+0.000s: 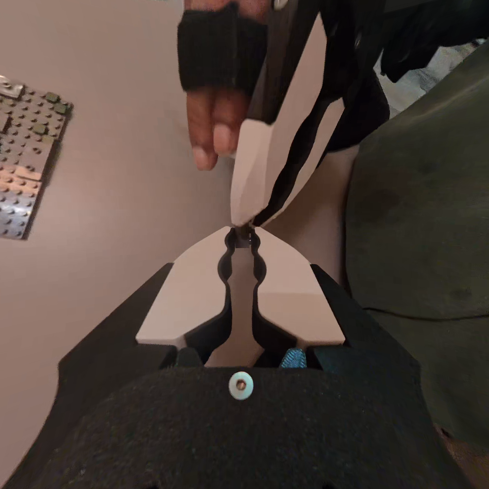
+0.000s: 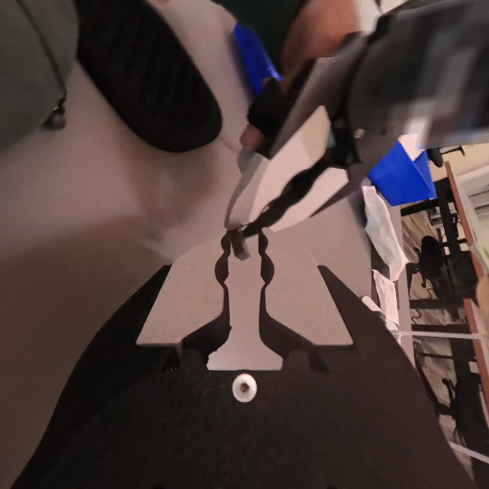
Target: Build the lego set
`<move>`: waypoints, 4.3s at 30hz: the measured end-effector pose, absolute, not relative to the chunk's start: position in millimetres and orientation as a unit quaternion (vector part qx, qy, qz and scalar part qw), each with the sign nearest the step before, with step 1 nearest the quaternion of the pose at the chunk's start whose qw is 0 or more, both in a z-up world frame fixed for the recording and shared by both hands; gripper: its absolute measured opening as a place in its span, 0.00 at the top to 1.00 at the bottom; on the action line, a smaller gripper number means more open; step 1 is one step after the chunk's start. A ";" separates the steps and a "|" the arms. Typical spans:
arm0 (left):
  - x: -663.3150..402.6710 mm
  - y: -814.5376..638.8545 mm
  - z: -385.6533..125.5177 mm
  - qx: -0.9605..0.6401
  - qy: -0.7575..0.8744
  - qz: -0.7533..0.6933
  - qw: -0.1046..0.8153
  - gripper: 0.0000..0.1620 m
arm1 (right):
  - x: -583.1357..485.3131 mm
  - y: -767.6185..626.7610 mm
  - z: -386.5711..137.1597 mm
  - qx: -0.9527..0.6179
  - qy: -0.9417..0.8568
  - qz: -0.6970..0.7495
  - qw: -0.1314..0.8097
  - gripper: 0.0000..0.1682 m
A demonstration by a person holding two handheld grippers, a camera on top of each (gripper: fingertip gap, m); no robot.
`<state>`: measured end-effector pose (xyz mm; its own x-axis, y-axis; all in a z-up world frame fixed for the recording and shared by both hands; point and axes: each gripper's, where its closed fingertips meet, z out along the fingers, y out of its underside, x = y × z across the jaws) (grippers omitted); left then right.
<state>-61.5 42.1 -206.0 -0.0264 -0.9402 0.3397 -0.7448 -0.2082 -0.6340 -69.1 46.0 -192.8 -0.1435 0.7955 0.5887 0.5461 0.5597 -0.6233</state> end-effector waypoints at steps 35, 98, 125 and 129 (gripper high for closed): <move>-56.5 90.5 -267.7 -0.652 0.645 -0.295 0.266 0.95 | -31.9 87.5 -250.9 -0.698 -0.554 0.278 0.359 0.90; -87.5 87.8 -237.8 -0.697 0.531 -0.287 0.388 0.97 | -63.3 200.7 -151.7 -0.704 -0.486 0.290 0.430 0.93; -140.2 164.4 -235.0 -0.796 0.339 -0.181 0.468 1.00 | -182.4 -2.9 -108.8 -0.747 -0.540 0.211 0.325 1.00; -139.0 162.5 -219.8 -0.797 0.316 -0.187 0.480 1.00 | -176.9 -14.3 -74.7 -0.726 -0.555 0.216 0.343 1.00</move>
